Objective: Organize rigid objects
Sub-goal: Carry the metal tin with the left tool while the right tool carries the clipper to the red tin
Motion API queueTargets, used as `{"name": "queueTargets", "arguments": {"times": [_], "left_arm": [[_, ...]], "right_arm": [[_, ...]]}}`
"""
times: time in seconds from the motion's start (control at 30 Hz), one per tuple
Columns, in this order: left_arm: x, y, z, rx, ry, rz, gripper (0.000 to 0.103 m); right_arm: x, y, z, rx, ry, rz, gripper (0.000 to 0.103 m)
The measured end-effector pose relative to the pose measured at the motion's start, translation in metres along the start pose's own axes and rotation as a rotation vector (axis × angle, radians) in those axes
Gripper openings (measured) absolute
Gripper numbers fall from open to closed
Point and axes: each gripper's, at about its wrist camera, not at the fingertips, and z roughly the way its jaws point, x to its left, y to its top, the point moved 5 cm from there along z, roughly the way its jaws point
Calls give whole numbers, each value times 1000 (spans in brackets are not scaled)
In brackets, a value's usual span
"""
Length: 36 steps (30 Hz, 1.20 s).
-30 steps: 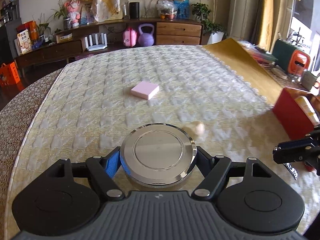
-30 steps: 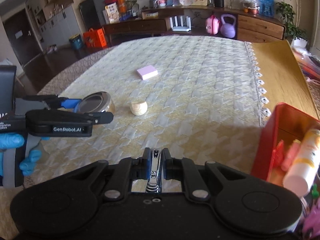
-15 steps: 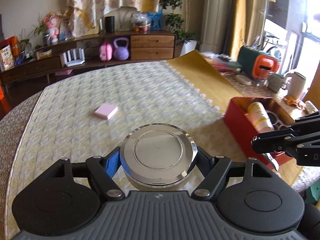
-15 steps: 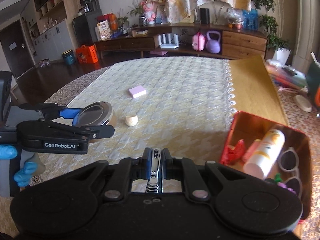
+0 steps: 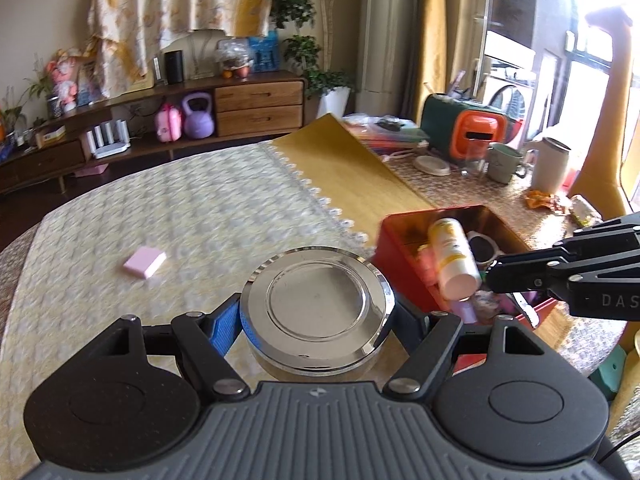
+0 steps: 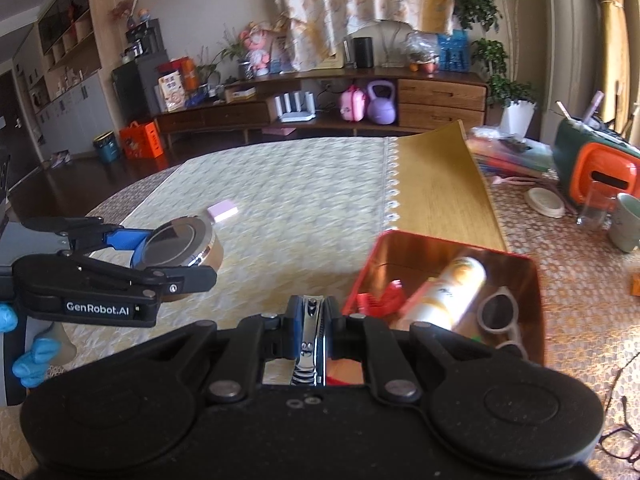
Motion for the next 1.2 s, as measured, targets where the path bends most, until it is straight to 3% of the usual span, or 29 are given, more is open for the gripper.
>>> {"name": "queueTargets", "arguments": {"times": [0.57,1.2], "left_arm": [[-83,31,60,44,-67,93,77],[-121,39,139,128,-61,119,77]], "right_arm": [[-72,-15,-8,-17,-57,74,10],[-133,-18,34,20,-135,151,10]]}}
